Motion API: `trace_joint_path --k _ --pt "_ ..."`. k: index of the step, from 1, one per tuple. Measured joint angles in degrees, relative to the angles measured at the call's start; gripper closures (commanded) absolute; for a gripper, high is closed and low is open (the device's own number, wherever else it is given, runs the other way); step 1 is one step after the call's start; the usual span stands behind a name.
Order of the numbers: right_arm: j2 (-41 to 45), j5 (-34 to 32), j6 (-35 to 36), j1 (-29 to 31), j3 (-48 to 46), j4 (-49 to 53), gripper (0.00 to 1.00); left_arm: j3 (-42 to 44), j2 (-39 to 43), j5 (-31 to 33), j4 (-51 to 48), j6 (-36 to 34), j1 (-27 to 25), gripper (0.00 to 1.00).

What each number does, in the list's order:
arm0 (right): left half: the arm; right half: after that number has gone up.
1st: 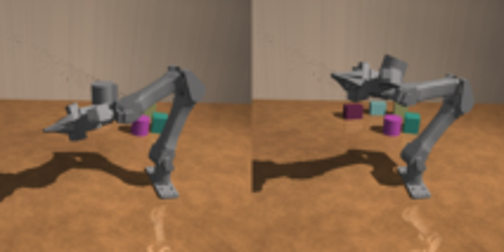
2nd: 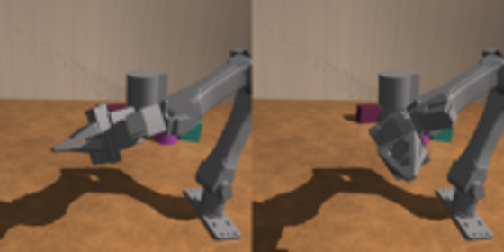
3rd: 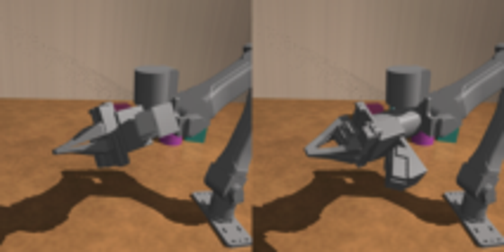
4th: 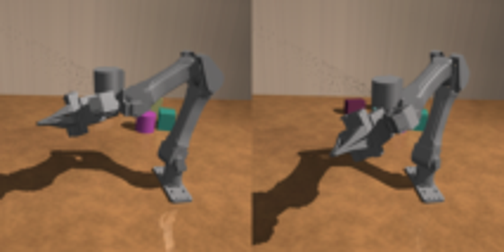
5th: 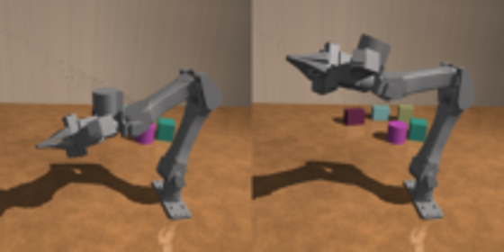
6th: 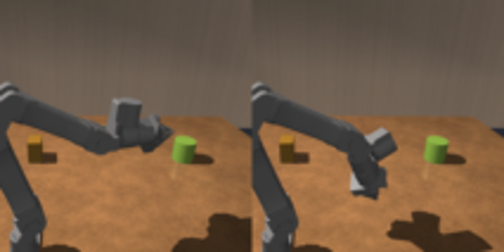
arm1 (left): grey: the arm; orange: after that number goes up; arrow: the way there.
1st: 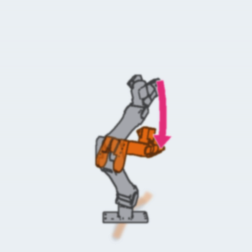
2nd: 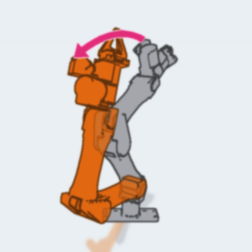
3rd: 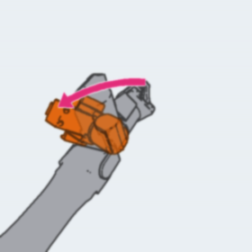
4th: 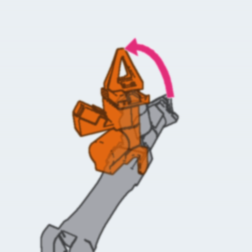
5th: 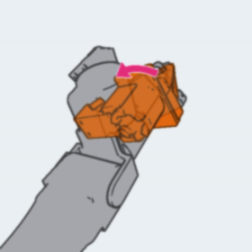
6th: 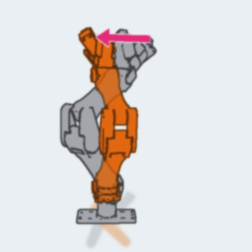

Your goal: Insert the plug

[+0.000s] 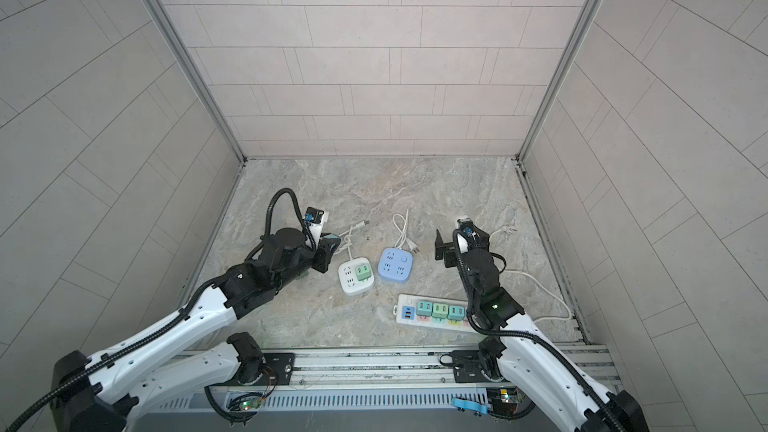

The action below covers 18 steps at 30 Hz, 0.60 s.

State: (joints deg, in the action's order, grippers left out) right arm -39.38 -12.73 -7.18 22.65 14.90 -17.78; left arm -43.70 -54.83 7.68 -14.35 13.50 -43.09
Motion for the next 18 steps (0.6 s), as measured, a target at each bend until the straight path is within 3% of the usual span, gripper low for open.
trace_joint_path --k 5,11,18 --pt "-3.82 0.92 -7.04 -6.73 -1.97 0.0 0.0 -10.51 -4.76 -0.79 -10.71 0.09 0.07 1.0" --pt "-7.93 3.76 -10.99 -9.29 -2.01 -2.34 0.0 -11.43 -11.43 -6.19 -17.18 -0.98 0.07 1.0" --pt "-8.57 4.94 -12.81 -9.29 -2.99 -4.9 0.0 -11.43 -15.89 -7.21 -20.48 -3.13 -0.13 1.0"
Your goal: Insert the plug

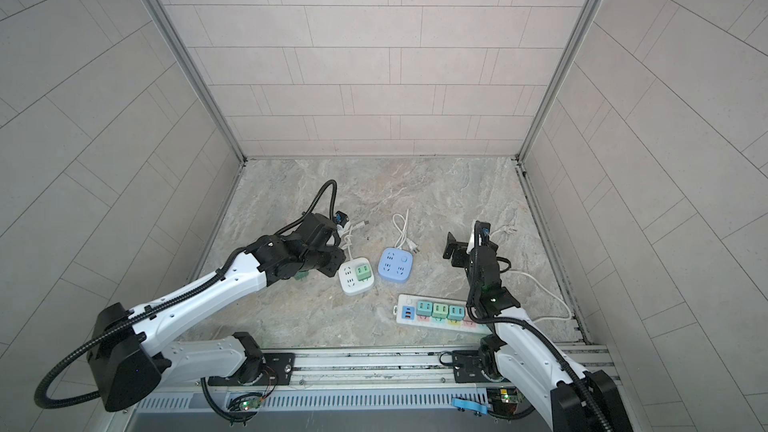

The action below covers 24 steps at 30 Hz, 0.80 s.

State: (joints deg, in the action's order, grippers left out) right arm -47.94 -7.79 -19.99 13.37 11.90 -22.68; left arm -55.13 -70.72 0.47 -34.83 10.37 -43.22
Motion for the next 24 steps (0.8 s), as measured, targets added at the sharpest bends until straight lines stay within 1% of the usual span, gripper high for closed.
trace_joint_path --k 4,7,11,17,24 --pt "0.11 0.09 -0.24 0.02 -0.04 -0.09 0.0 -0.07 -2.29 -0.33 -0.2 -2.73 -0.15 1.0" --pt "0.61 0.09 -0.35 0.02 -0.24 -0.2 0.0 -0.79 -6.84 -2.45 -1.53 -7.48 -0.66 1.0" --pt "1.05 0.09 -0.46 0.02 -0.5 -0.22 0.0 -2.1 -11.43 -3.08 -3.28 -12.72 -2.58 1.0" --pt "1.09 0.09 -0.48 0.02 -0.68 -0.22 0.0 -4.11 -12.37 -4.81 -3.69 -18.03 -3.17 1.0" --pt "1.09 0.09 -0.48 0.13 -0.68 -0.22 0.0 -4.2 -12.63 -5.29 -2.03 -22.82 -3.15 1.0"
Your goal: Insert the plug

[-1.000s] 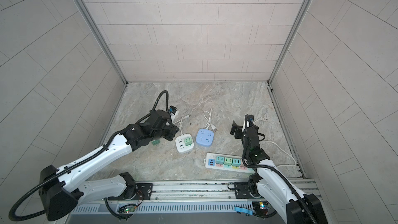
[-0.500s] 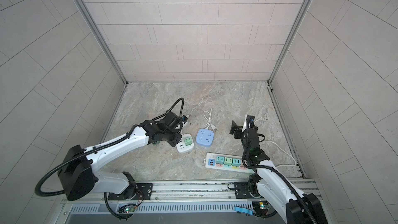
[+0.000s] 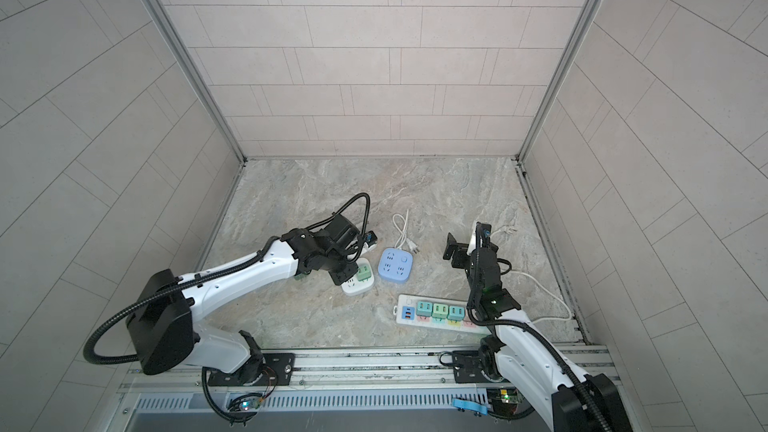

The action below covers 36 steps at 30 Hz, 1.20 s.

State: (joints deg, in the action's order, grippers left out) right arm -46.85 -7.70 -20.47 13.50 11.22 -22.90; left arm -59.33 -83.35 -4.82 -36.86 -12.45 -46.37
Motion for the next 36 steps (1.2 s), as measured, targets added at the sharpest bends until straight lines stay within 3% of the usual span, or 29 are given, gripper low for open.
trace_joint_path --k 36 --pt "-0.02 0.0 0.02 0.39 0.0 -0.02 0.0 3.82 -5.53 -4.59 5.27 -2.99 1.62 1.0"
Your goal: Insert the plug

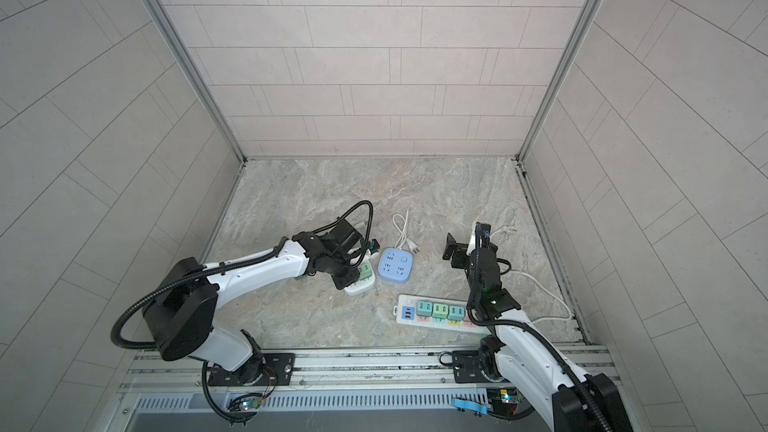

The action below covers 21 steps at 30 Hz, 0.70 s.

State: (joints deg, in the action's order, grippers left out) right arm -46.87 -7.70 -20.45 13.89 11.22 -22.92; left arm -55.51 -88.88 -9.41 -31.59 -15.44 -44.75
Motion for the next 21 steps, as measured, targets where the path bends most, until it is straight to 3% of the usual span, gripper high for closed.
trace_joint_path --k 21 --pt "0.0 0.0 0.02 0.35 0.0 0.02 0.0 -1.46 -3.93 -1.92 0.07 -1.14 1.99 1.0"
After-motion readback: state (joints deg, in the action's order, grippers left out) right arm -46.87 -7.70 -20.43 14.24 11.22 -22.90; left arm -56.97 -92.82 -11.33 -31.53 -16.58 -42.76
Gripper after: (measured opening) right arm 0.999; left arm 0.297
